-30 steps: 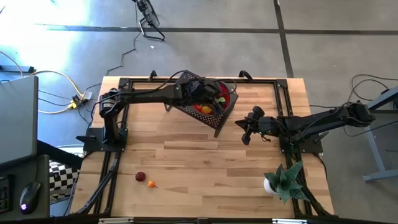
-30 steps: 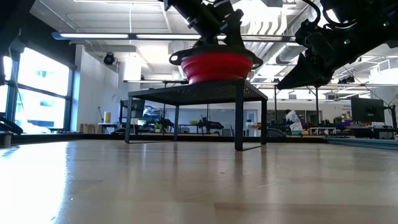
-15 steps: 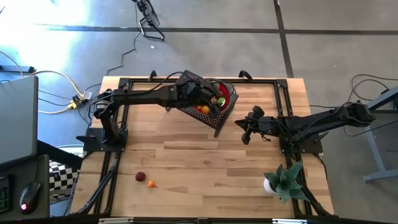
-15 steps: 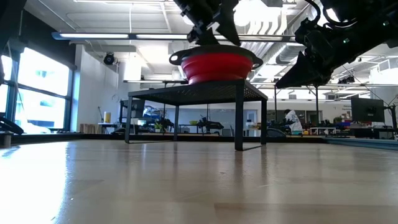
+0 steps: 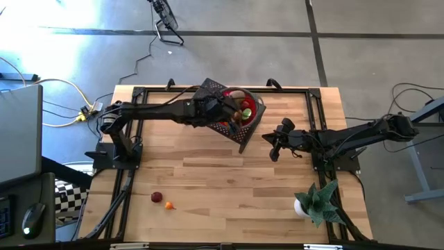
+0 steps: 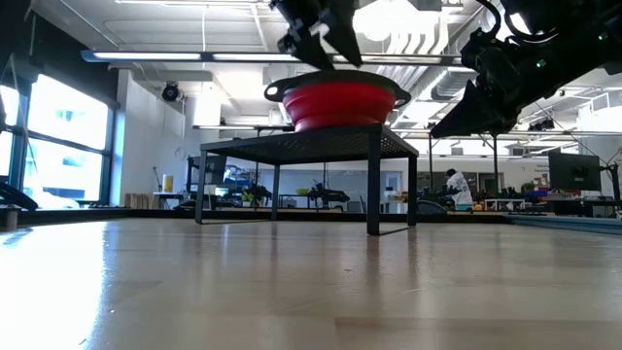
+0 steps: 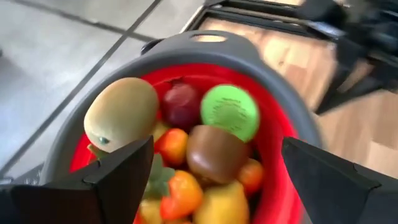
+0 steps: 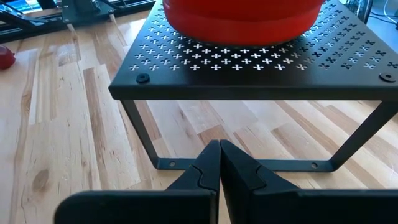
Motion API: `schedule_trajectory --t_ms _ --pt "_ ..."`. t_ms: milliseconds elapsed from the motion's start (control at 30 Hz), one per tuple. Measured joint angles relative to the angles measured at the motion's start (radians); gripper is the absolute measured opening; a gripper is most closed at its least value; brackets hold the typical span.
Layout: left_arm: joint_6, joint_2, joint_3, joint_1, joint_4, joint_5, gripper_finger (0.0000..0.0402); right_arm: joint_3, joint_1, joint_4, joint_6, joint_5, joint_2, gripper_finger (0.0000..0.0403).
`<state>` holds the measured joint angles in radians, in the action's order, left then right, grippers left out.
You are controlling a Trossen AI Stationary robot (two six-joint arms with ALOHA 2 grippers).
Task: Pick & Place Fruit
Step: Put the pomegranate into the strainer bowl on the shelf
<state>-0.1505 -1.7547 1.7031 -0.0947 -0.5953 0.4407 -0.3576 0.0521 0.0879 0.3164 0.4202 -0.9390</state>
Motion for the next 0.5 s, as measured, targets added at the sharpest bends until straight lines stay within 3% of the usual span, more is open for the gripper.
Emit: schedule_trajectory --t_ms 233,500 --pt "0.024 0.102 -0.092 0.054 -0.029 0.001 0.0347 0.000 0.000 0.006 0.000 0.000 0.000 0.0003" --pt "-0.012 0.315 -0.364 0.154 0.183 0.005 0.0347 0.000 0.000 0.019 0.028 0.000 0.000 0.0002"
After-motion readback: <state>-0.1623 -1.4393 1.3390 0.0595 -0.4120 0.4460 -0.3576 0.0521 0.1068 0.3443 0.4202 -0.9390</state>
